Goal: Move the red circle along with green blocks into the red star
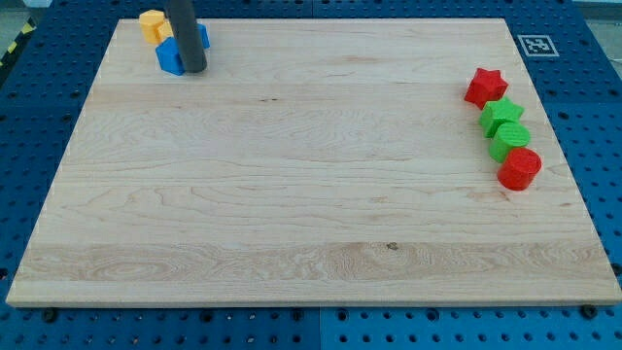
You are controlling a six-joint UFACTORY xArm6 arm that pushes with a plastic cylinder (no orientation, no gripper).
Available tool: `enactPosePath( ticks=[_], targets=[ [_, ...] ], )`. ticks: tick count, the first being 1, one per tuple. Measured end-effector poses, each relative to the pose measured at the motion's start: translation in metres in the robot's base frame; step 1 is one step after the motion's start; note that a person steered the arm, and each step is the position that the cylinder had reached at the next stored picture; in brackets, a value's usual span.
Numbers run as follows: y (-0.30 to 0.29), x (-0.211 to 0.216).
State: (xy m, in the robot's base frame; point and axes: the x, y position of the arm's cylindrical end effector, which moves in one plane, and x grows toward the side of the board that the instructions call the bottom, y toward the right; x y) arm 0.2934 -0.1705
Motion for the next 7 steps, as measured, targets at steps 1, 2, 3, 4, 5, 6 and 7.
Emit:
enactPosePath(
  ticks=[1, 2, 3, 4, 5, 6, 7],
  targets=[
    [-0.009, -0.005],
    [-0.013, -0.007],
    [0.003, 0.01],
    [0.052, 0.057],
    [0.064, 0.087],
    [0.064, 0.083],
    [0.066, 0.064]
  ],
)
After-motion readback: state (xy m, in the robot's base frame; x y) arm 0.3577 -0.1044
